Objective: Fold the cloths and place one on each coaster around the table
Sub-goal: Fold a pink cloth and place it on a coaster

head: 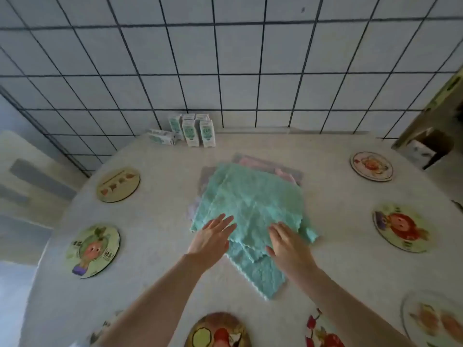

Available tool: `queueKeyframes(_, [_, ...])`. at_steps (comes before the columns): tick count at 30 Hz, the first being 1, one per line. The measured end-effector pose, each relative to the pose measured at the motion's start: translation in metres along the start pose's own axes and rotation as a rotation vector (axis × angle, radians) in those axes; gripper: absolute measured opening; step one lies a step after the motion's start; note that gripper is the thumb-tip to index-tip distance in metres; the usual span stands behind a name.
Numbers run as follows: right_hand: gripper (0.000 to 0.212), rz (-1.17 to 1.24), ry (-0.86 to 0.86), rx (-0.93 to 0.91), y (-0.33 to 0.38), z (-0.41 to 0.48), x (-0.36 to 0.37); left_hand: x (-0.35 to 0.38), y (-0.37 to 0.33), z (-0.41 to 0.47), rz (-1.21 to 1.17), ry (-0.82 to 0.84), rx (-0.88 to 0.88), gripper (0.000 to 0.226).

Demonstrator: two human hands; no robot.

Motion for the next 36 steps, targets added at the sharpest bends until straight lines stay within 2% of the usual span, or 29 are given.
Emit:
queueKeyframes(4, [0.080, 0.016, 0.120, 0.027, 0.009, 0.011, 0.037, 0.024, 0.013, 0.014, 0.026, 0.095, -0.009, 0.078])
queueKeyframes(7, [0.092, 0.020, 0.241, 0.053, 0.017, 0.017, 0.056, 0.041, 0.028, 0.020, -0.009, 0.148, 0.029, 0.081])
queueKeyframes(16, [0.071, 0.017, 0.240, 0.000, 0.011, 0.020, 0.068, 0.041, 0.056, 0.031, -0.125, 0.121, 0.256, 0.066])
queueKeyframes(19, [0.069, -0.004, 0.238, -0.005, 0.008, 0.018, 0.066, 0.034, 0.058, 0.032, -0.171, 0.133, 0.239, 0.054])
queueKeyframes(26, [0.080, -0.054, 0.310, 0.165, 0.033, 0.027, 0.059, 0.030, 0.047, 0.040, -0.240, 0.026, 0.113, 0.030])
queueKeyframes(29, [0.067, -0.047, 0.328, 0.206, 0.036, 0.031, 0.053, 0.017, 0.045, 0.050, -0.307, 0.002, 0.003, 0.018])
queueKeyframes(31, [0.053, -0.042, 0.332, 0.218, 0.032, 0.032, 0.052, 0.008, 0.047, 0.058, -0.300, 0.030, -0.089, 0.021])
queueKeyframes(36, [0.020, 0.001, 0.349, 0.187, 0.009, 0.037, 0.019, -0.003, 0.069, 0.066, -0.258, 0.156, -0.130, 0.025])
Point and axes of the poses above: each hand's wrist, its own z-axis towards the middle knuckle, its own x-axis out of the palm, y = z × x, the point moved 4 cm from there along z, towards the middle knuckle, and after that the axes turned 10 degrees about -z, right-handed, at the moved point
